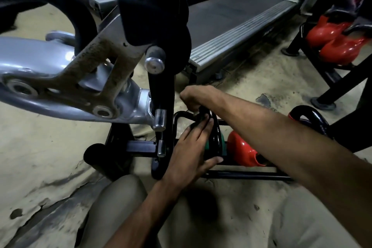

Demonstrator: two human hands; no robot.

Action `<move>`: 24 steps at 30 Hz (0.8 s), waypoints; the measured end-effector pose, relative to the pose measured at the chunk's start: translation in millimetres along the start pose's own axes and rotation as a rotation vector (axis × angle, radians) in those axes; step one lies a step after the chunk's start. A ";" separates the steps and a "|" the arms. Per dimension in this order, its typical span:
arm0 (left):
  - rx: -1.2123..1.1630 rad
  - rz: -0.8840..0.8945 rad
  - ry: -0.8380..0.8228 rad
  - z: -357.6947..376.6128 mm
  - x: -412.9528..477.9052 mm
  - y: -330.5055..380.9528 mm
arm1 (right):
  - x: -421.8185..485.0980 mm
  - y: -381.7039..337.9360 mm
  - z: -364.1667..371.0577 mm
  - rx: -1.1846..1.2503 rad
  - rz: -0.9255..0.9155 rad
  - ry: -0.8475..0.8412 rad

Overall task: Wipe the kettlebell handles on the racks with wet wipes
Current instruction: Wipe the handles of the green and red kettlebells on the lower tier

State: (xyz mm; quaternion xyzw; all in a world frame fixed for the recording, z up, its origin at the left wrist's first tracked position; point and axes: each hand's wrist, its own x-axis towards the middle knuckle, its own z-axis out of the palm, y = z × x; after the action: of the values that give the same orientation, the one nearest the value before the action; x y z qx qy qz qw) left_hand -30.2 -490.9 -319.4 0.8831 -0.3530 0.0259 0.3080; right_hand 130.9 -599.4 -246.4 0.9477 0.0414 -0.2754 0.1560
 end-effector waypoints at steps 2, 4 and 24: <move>0.020 -0.009 -0.007 -0.4 0.1 0.7 | -5.5 -0.5 7.1 -0.020 -0.044 0.055; 0.029 -0.015 -0.003 0.5 0.5 0.3 | -11.3 0.8 9.0 -0.029 -0.103 0.090; 0.017 -0.087 -0.043 2.5 1.5 2.2 | 38.2 42.9 200.3 2.341 0.359 0.063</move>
State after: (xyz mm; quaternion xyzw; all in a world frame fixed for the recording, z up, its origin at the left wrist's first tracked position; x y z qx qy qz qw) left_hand -30.9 -494.4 -319.9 0.9004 -0.3207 -0.0033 0.2939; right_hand 68.2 -704.2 -415.3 0.5122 -0.3659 -0.0964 -0.7710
